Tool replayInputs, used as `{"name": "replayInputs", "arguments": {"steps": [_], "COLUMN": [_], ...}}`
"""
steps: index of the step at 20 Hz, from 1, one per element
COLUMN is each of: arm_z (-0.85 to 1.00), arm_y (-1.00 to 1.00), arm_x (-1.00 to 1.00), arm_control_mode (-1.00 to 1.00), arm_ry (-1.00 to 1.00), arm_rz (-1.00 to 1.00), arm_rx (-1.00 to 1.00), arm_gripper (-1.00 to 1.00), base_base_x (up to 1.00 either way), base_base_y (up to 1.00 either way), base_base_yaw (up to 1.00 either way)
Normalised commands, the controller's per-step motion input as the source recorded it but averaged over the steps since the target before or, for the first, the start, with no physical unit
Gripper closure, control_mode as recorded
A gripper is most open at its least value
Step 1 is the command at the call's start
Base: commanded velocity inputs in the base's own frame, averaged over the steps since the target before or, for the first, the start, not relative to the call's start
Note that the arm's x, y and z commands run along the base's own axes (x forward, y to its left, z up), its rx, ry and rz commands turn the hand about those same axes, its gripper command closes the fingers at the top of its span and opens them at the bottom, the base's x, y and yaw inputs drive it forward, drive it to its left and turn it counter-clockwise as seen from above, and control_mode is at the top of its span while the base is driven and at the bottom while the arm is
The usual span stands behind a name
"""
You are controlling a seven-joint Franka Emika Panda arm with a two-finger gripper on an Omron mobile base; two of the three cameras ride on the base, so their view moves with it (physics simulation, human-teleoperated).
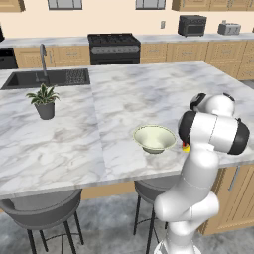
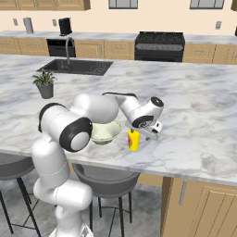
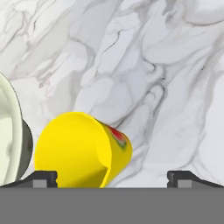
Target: Place the cup inside the bowl on the dining table and move the bowl to any counter.
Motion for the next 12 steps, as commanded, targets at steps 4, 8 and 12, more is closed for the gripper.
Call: {"name": "replayInputs", "arguments": {"steps": [4, 8, 12], "arm_z": [-0.05, -0.04, -0.01], "arm_y": [0.0, 0.0, 0.0], "arm_x": [0.04, 0.06, 0.07], "arm_control_mode": [-1.0, -1.0, -1.0], "arm_ry": [0.0, 0.0, 0.0], "arm_rz": [0.0, 0.0, 0.0], "arm_rx": [0.0, 0.0, 0.0], "arm_gripper": [-1.0, -1.0, -1.0], "base_base_x": [0.0, 0.0, 0.0], "base_base_y": [0.0, 0.0, 0.0], "base_base_yaw": [0.0, 0.0, 0.0]}}
